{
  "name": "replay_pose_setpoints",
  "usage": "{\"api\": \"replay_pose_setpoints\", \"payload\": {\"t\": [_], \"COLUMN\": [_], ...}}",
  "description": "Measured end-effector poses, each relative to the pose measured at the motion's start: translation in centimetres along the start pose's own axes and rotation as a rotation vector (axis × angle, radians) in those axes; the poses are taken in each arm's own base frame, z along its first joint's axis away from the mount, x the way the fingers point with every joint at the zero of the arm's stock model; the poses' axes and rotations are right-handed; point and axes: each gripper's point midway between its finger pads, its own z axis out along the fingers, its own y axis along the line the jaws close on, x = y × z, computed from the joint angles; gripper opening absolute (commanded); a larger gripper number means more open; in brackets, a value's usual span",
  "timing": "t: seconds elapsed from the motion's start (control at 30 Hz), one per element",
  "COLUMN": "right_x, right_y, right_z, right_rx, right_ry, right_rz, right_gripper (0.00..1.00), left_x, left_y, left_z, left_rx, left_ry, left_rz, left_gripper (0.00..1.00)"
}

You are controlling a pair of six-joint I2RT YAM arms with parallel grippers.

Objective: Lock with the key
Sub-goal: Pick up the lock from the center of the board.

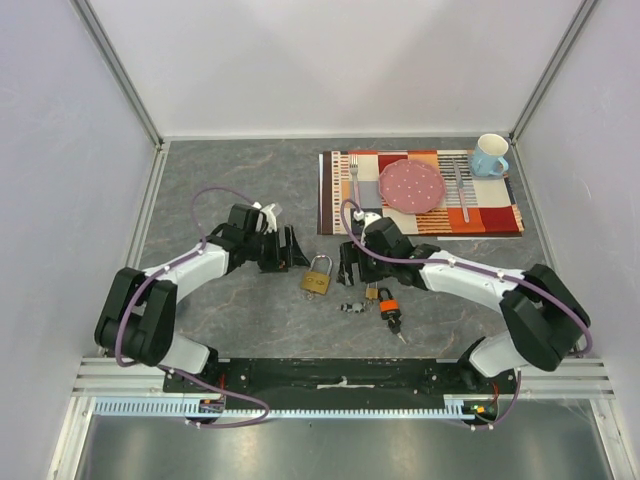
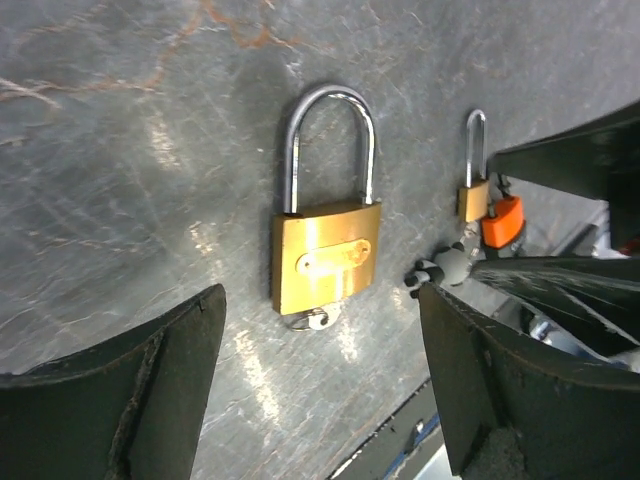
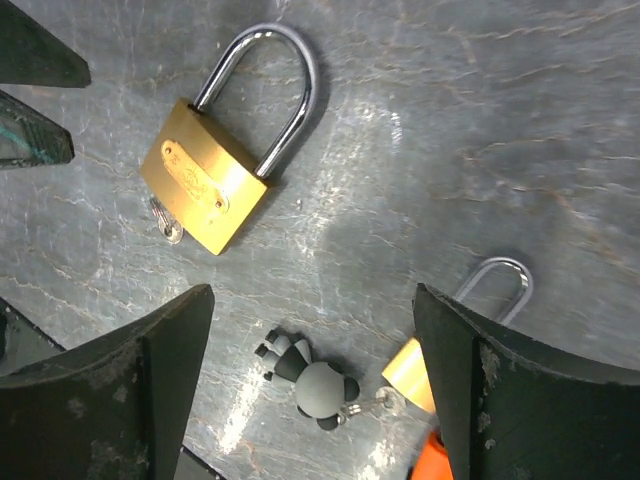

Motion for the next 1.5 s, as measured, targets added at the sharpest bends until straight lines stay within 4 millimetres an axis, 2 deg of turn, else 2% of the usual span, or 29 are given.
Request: {"api": "replay_pose_setpoints", "payload": {"t": [0.13,0.3,0.4,0.5,0.57,0.77,0.97,1.1,1.17,1.5], "right_x": [1.6,2.9,2.6,2.3,2.1,1.9,1.5,1.6,1.6,0.9], "right_y": [0.7,1.8,2.8,3.6,4.4,5.3,5.2,5.0,4.6,4.0], "right_z": [1.7,3.5,4.2,4.7,5.3,6.0,6.1,6.1,6.3,7.0], "right_rx": [-0.060,-0.113,-0.162,-0.205,-0.254,-0.324,-0.360,-0.378,-0.387,-0.491], "right_ry": [0.059,0.106,0.095,0.082,0.067,0.046,0.001,-0.028,-0.038,-0.112], "right_rz": [0.036,0.084,0.119,0.156,0.201,0.265,0.335,0.370,0.397,0.512], "right_gripper": [0.74,0.69,0.68,0.67,0.65,0.64,0.59,0.46,0.44,0.48], "left_x": [0.7,2.3,3.5,3.5,3.7,3.9,4.0,4.0,4.0,4.0], "left_y": [-0.6,0.0,0.6,0.6,0.7,0.9,1.1,1.0,1.0,1.1], "left_z": [0.6,1.8,2.4,2.7,3.2,3.6,3.8,3.9,3.9,3.9], "left_rx": [0.067,0.098,0.096,0.104,0.115,0.133,0.152,0.168,0.175,0.206], "left_ry": [0.033,0.087,0.126,0.127,0.140,0.148,0.153,0.153,0.154,0.153], "left_rz": [-0.021,-0.060,-0.093,-0.098,-0.112,-0.126,-0.151,-0.158,-0.165,-0.208], "left_gripper": [0.80,0.70,0.64,0.56,0.46,0.34,0.32,0.32,0.32,0.32]}}
